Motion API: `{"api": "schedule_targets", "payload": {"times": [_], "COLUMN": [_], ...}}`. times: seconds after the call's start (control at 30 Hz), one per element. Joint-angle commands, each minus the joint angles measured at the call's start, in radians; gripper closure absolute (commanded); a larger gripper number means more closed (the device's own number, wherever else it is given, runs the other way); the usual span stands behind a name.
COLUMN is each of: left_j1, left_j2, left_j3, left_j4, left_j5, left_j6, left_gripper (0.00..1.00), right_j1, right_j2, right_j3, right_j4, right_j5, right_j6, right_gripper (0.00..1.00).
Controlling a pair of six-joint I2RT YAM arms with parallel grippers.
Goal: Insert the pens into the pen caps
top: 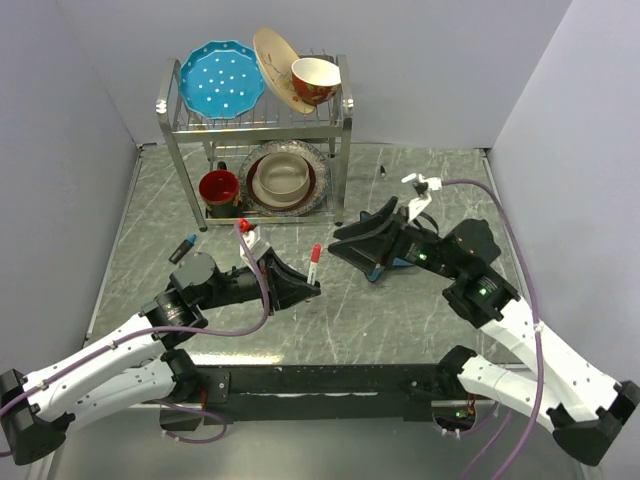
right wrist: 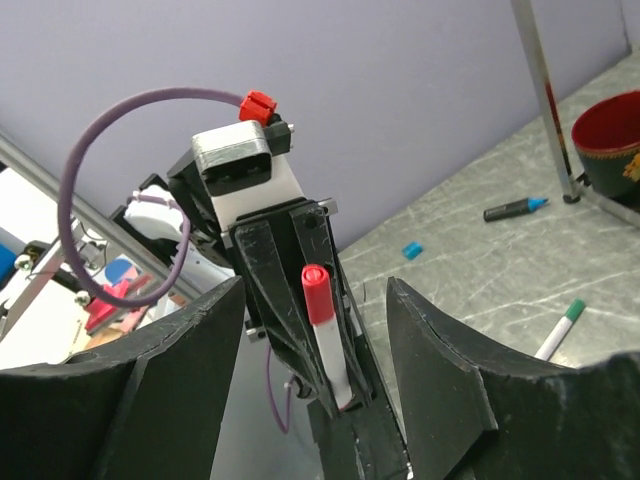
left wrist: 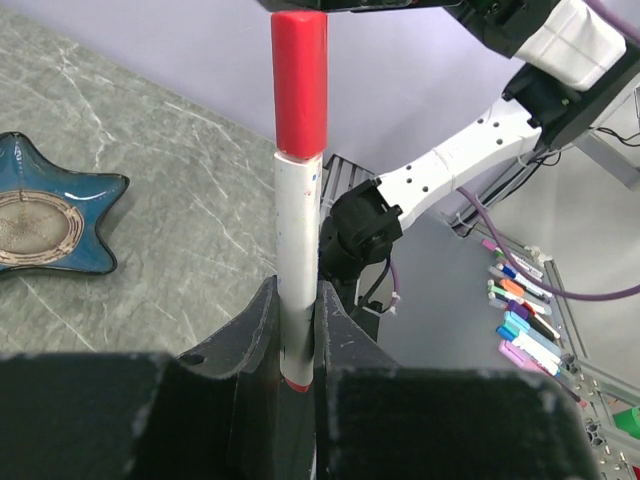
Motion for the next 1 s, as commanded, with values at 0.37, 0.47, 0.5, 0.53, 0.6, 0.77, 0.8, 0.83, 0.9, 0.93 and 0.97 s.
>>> {"api": "schedule_targets", "payload": {"times": [0.37, 0.47, 0.5, 0.53, 0.6, 0.77, 0.8, 0.83, 0.9, 0.93, 0.97], "left_j1": [-0.003, -0.003, -0.001, -0.003, -0.003, -0.003, -0.001, -0.003, -0.001, -0.003, -0.003], "left_j2": [-0.020, -0.009, -0.006, 0.001, 0.006, 0.003, -0.001, -0.012, -0.028, -0.044, -0.051], "left_j3": [0.002, 0.008, 0.009, 0.014, 0.016, 0.022, 0.023, 0.023, 0.020, 0.019, 0.020], "left_j4": [0.002, 0.004, 0.002, 0.002, 0.004, 0.005, 0.007, 0.013, 0.028, 0.038, 0.038], "left_j5": [0.018, 0.028, 0.032, 0.037, 0.043, 0.054, 0.057, 0.061, 0.061, 0.054, 0.049], "left_j6": [0.016, 0.014, 0.014, 0.014, 0.013, 0.011, 0.011, 0.013, 0.013, 0.011, 0.013], "left_gripper": [0.99, 0.99, 0.99, 0.99, 0.99, 0.99, 0.99, 0.99, 0.99, 0.99, 0.99], "right_j1": [0.141, 0.147, 0.152, 0.155, 0.158, 0.164, 0.164, 0.166, 0.166, 0.164, 0.166], "right_j2": [0.102, 0.108, 0.108, 0.108, 0.107, 0.102, 0.097, 0.088, 0.076, 0.064, 0.059], "right_j3": [0.124, 0.121, 0.118, 0.118, 0.109, 0.086, 0.066, 0.054, 0.006, -0.006, -0.033], "right_j4": [-0.043, -0.046, -0.048, -0.049, -0.046, -0.035, -0.035, -0.031, -0.020, -0.022, -0.022], "right_j5": [0.171, 0.163, 0.161, 0.158, 0.158, 0.111, 0.097, 0.082, 0.028, 0.016, -0.015], "right_j6": [-0.089, -0.092, -0.094, -0.095, -0.097, -0.103, -0.106, -0.104, -0.104, -0.106, -0.106], "right_gripper": [0.47, 0.50, 0.50, 0.50, 0.53, 0.74, 0.82, 0.86, 0.96, 0.99, 1.00]}}
